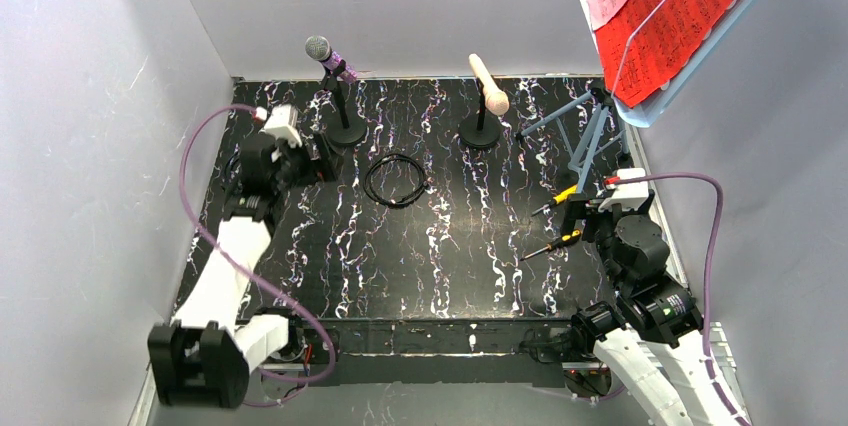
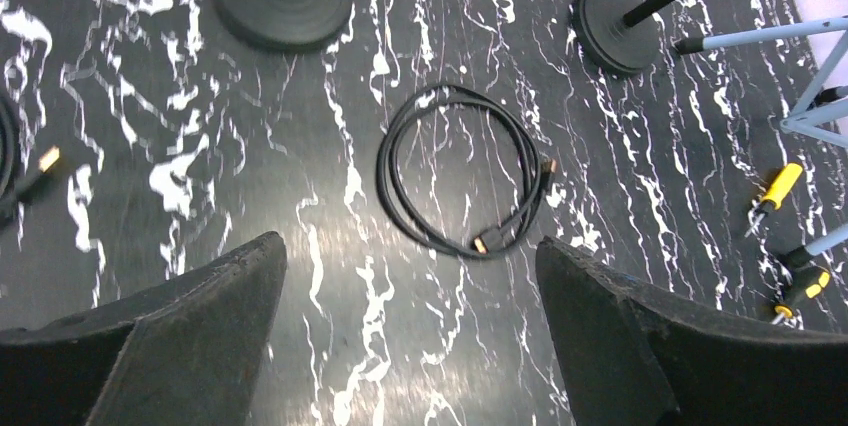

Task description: Pack up the instrument practice props

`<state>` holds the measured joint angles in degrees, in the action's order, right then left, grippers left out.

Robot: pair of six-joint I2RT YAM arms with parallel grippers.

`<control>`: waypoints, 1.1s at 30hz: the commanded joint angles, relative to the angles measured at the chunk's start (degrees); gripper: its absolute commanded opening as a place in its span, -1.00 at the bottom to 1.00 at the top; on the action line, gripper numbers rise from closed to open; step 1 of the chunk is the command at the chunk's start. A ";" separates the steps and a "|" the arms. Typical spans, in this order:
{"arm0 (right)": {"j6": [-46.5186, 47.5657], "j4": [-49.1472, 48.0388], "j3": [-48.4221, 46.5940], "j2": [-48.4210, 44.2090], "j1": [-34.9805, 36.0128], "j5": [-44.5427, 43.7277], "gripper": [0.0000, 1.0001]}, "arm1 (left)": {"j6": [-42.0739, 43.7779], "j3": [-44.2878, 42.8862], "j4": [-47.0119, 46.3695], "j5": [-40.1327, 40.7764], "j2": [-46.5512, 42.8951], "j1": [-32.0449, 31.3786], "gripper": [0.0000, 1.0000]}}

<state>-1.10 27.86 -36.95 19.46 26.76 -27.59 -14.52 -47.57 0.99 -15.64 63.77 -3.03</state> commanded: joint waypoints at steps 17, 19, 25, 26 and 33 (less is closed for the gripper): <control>1.02 -3.42 -0.48 0.34 0.58 2.05 0.97 | 9.66 -32.96 -20.81 2.13 39.56 0.03 0.68; 1.02 -3.34 -0.48 0.60 0.58 2.07 0.97 | 9.44 -34.16 -22.17 2.23 41.36 -0.01 0.67; 1.02 -3.34 -0.63 1.33 0.57 2.26 0.97 | 8.90 -37.07 -24.01 0.50 44.56 0.01 0.51; 1.02 -3.38 -0.64 1.32 0.57 2.29 0.97 | 8.95 -37.00 -24.30 0.45 44.53 -0.05 0.48; 1.02 -3.36 -0.60 1.19 0.60 2.64 0.97 | 11.13 -33.66 -24.41 -1.54 41.36 -0.03 -0.09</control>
<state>-1.06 26.87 -36.95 20.40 27.09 -25.30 -5.13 -82.87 -21.69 -15.38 108.49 -3.11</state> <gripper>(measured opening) 0.985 0.541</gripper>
